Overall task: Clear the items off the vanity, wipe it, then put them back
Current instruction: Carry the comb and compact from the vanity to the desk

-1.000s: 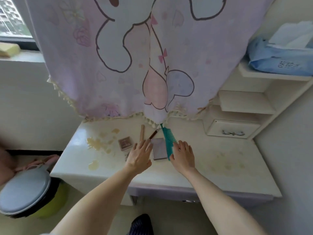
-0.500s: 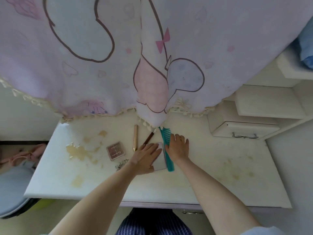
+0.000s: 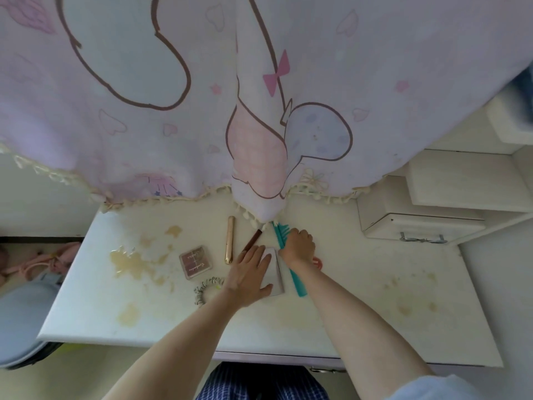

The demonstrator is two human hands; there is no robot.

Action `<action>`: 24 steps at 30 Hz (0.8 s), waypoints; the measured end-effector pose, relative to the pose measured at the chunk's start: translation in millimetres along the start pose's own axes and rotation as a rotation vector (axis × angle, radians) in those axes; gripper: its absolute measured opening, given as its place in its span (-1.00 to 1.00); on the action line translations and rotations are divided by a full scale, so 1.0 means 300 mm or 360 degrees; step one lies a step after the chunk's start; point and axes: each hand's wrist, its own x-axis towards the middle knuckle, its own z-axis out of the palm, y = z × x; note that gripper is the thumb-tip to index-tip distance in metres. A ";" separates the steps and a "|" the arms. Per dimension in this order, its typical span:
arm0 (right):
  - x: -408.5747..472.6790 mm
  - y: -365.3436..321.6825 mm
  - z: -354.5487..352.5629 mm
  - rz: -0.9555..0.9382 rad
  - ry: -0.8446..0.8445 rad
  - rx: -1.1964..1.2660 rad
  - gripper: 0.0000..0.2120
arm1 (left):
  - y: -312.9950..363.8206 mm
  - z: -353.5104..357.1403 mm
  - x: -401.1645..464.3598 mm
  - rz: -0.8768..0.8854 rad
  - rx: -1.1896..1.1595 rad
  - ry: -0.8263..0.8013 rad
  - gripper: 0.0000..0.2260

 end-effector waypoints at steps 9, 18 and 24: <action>-0.042 0.007 0.004 -0.0078 0.0055 0.0277 -0.77 | 0.107 -0.006 0.000 -0.0297 0.0042 -0.0110 -0.32; -0.076 0.036 -0.016 -0.0016 0.0051 0.0326 -0.73 | 0.249 -0.018 0.050 -0.0995 -0.0188 -0.0138 -0.38; -0.080 0.059 -0.051 0.0041 0.0086 0.0422 -0.74 | 0.251 -0.024 0.085 -0.1299 -0.0516 -0.0059 -0.21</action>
